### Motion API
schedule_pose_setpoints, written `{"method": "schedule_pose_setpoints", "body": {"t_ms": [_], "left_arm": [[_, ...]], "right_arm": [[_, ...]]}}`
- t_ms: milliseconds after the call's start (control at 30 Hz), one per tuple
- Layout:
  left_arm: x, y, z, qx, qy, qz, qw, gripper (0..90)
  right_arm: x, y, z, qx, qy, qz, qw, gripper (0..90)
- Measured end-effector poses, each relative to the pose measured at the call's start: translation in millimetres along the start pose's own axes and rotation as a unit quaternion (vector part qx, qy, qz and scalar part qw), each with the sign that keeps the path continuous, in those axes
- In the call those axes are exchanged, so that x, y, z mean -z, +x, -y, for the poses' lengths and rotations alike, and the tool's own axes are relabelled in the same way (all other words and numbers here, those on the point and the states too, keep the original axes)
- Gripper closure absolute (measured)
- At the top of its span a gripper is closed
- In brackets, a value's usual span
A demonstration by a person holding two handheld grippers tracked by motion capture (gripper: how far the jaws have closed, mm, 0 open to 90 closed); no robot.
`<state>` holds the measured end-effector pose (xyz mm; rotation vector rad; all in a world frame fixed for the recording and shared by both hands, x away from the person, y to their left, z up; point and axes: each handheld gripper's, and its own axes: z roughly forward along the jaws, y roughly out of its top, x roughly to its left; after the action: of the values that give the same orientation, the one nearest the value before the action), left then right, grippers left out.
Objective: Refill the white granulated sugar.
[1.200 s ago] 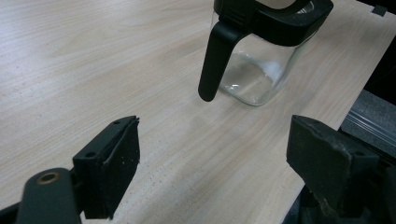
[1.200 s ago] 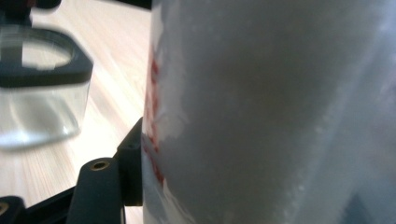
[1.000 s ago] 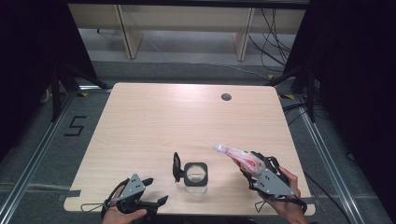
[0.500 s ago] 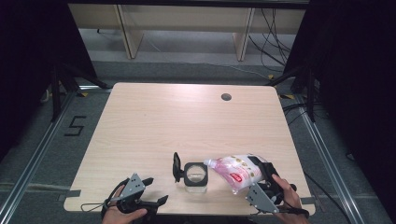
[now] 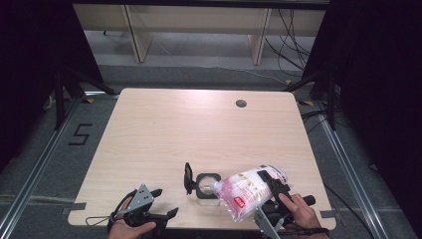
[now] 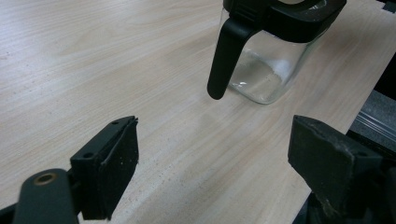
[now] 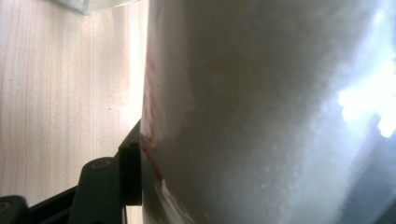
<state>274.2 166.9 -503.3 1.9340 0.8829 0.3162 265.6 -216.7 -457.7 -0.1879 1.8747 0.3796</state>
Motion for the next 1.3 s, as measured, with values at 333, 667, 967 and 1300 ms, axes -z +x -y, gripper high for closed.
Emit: {"method": "schedule_pose_setpoints", "body": {"t_ms": [333,667,967,1300], "left_arm": [[0.6,1.6,-0.8,-0.016,0.001,-0.003,0.9999,15.8],[-1.0,-0.9,-0.3,0.001,-0.003,-0.002,1.0000,15.8],[-0.2,2.2,-1.6,-0.017,0.002,-0.004,0.9998,15.8],[-2.8,1.6,-2.4,-0.012,0.004,-0.002,0.9999,15.8]], "right_arm": [[-2.2,0.4,-11.4,0.123,0.031,0.011,0.9918,38.2],[-7.0,-1.6,-15.9,0.156,0.044,0.026,0.9865,38.6],[-10.4,-8.2,-16.6,0.174,0.029,0.029,0.9839,38.9],[-11.5,-3.3,-10.7,0.140,0.037,0.018,0.9892,39.1]]}}
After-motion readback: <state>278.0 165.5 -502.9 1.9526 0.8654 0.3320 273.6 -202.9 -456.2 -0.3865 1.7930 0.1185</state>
